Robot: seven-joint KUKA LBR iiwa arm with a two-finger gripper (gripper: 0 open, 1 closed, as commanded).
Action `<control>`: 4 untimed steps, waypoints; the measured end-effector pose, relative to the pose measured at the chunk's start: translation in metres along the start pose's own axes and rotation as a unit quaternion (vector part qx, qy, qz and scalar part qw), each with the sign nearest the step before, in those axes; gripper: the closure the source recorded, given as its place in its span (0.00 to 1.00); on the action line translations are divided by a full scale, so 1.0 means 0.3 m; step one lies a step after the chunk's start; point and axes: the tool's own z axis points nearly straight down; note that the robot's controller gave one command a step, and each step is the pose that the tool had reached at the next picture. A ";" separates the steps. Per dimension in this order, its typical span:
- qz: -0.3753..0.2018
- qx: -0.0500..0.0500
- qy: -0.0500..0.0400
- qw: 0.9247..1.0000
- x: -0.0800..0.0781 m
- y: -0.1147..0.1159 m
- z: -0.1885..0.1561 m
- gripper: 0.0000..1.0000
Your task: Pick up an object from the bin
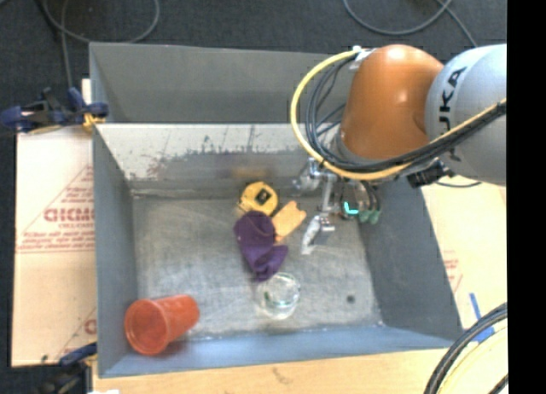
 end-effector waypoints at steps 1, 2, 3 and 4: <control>0.000 0.000 -0.004 1.000 -0.005 0.000 -0.015 0.00; -0.021 0.001 -0.009 1.000 -0.157 0.095 0.110 0.00; -0.015 -0.001 -0.008 1.000 -0.198 0.147 0.350 1.00; -0.015 -0.001 -0.008 1.000 -0.198 0.147 0.350 1.00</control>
Offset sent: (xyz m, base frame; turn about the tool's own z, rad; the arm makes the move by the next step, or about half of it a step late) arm 0.0618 0.0439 -0.0574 -0.0613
